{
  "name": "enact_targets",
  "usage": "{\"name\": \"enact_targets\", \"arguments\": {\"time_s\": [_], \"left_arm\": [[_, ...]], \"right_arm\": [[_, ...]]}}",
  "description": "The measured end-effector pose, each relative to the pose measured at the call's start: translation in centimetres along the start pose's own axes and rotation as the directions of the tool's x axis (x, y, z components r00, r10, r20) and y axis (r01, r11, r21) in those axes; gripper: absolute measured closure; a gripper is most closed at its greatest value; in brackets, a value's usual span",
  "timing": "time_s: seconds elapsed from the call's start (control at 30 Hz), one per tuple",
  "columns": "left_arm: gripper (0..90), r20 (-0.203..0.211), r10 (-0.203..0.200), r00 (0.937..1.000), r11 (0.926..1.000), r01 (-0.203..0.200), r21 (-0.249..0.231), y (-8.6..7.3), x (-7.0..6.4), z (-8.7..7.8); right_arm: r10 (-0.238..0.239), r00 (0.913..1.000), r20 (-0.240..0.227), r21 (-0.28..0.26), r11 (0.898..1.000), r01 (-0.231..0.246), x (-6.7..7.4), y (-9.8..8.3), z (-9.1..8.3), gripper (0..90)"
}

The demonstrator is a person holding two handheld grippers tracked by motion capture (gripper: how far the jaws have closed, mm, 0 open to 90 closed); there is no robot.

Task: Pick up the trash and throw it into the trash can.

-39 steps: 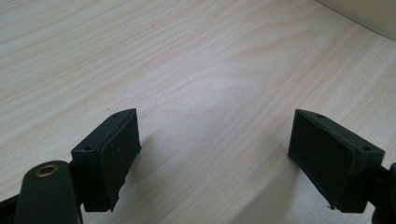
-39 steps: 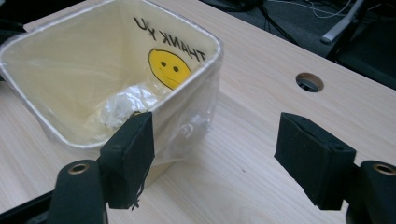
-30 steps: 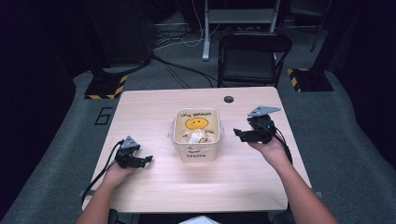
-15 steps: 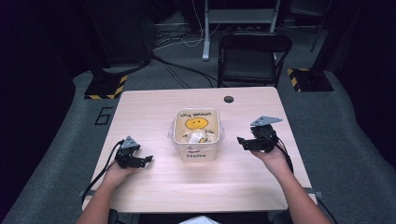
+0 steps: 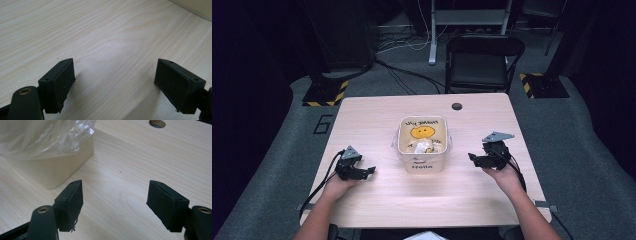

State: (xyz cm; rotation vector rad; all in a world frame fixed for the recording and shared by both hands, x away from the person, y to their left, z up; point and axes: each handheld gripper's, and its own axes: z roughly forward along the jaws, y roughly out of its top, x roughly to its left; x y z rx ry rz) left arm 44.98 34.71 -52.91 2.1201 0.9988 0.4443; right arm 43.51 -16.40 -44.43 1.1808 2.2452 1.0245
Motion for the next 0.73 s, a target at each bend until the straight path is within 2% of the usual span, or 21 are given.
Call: {"name": "enact_targets", "arguments": {"time_s": [0.3,0.63,0.73], "left_arm": [[16.4,0.000,-0.001,1.0000,1.0000,0.001,-0.001,0.0,0.0,0.0],[16.4,-0.001,0.000,1.0000,1.0000,0.000,0.000,0.0,0.0,0.0],[16.4,0.001,0.000,1.0000,1.0000,0.000,0.004,0.0,0.0,0.0]], "right_arm": [[0.026,0.9996,0.002,0.026,0.999,-0.026,-0.5,-1.9,1.0,28.0],[0.033,0.9994,-0.003,0.028,0.999,-0.033,-0.9,-3.9,2.0,27.4],[0.058,0.9983,-0.003,0.030,0.998,-0.057,-1.0,-4.3,2.1,26.7]]}}
